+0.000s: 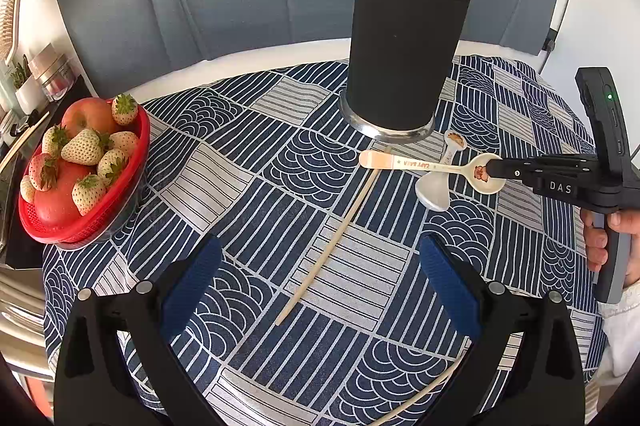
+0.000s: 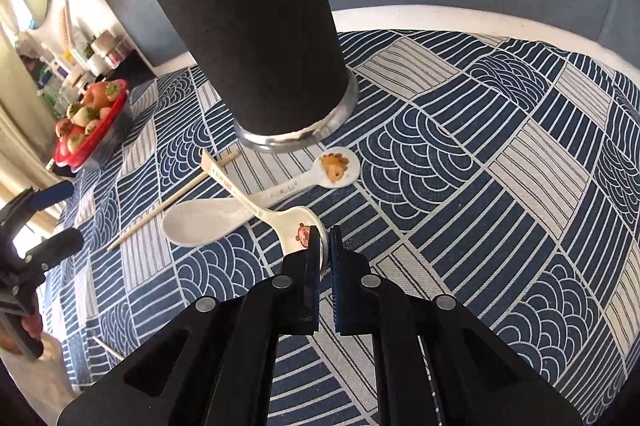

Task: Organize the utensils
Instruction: 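Lift the spoon with the right gripper while the left gripper grasps its orange handle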

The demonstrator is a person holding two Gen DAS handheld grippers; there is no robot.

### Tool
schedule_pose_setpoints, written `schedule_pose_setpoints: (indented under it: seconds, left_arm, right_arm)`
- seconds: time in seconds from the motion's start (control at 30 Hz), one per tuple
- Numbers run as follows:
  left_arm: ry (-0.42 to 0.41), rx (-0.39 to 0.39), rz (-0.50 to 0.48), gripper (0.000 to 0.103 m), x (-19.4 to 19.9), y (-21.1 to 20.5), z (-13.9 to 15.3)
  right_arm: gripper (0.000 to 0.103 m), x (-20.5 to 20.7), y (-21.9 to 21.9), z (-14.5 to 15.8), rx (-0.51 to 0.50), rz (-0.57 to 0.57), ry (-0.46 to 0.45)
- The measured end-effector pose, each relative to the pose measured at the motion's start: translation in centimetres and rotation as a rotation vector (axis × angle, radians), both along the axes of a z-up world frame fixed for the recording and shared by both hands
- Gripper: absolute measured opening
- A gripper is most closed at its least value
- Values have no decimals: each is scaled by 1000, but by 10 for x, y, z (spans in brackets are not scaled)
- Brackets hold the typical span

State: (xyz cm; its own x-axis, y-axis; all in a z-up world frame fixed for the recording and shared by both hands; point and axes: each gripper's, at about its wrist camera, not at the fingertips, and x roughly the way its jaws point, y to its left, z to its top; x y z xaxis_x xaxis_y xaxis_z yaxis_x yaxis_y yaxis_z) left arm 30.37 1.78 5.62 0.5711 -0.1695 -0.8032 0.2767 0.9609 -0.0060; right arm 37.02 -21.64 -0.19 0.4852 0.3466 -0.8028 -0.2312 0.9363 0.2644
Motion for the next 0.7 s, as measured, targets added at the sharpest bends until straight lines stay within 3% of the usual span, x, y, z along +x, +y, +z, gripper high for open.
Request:
schedule_pose_setpoints:
  seconds: [0.17, 0.47, 0.67, 0.7]
  left_arm:
    - [3, -2, -34, 97, 2, -11, -7]
    - [-55, 173, -122, 97, 3, -44, -30]
    - [-45, 157, -153, 95, 5, -43, -30]
    - [-45, 160, -157, 87, 4, -43, -30]
  right_arm:
    - [5, -5, 3, 8, -9, 42, -36]
    - [5, -16, 10, 20, -17, 114, -69]
    - [5, -27, 24, 31, -41, 186, -78]
    - [5, -30, 27, 33, -44, 202, -82]
